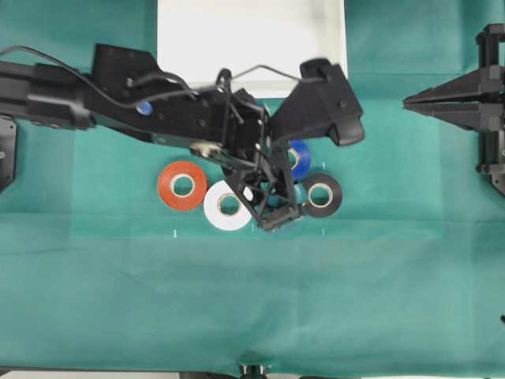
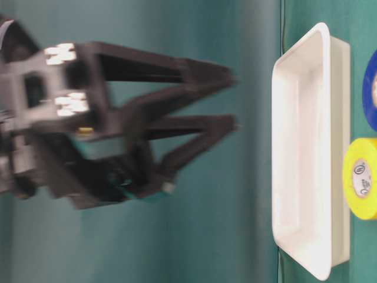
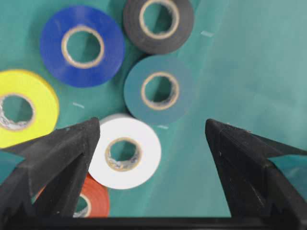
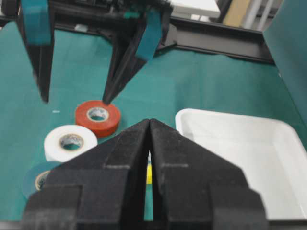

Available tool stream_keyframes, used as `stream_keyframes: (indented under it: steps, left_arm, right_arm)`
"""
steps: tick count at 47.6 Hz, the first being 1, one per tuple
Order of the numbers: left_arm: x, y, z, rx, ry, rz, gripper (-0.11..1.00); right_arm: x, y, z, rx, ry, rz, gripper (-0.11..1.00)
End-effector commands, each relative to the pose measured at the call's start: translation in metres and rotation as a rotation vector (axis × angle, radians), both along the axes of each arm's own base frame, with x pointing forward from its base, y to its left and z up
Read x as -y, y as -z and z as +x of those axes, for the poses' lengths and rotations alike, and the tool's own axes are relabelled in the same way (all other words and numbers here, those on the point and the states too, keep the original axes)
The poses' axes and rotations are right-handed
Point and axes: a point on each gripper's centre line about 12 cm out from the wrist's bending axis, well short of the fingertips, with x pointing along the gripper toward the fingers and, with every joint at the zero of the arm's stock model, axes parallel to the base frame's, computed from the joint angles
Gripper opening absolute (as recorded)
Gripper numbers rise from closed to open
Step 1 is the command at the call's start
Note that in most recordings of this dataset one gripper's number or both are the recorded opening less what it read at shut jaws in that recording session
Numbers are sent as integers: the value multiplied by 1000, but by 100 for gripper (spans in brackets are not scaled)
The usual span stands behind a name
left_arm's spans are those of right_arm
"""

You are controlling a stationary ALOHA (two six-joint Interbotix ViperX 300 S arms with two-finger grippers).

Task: Pick up the tape from a random location and place it into the white case.
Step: 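Lower the left gripper down onto the teal tape roll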

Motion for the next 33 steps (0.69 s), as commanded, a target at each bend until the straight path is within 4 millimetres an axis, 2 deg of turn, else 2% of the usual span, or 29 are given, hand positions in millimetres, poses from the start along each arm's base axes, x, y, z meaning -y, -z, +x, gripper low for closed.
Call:
stream_keyframes:
  steps: [1, 9, 33]
  left_arm:
    - [4, 1, 2, 9, 7, 1, 98]
    - [10, 16, 6, 3, 17, 2, 98]
    - [7, 57, 0, 2, -9, -7, 98]
  right_arm:
    - [1, -9, 2, 20, 4, -2, 2]
    - [3, -8, 2, 11, 15, 0, 2]
    - [5, -6, 1, -14, 25, 1, 2]
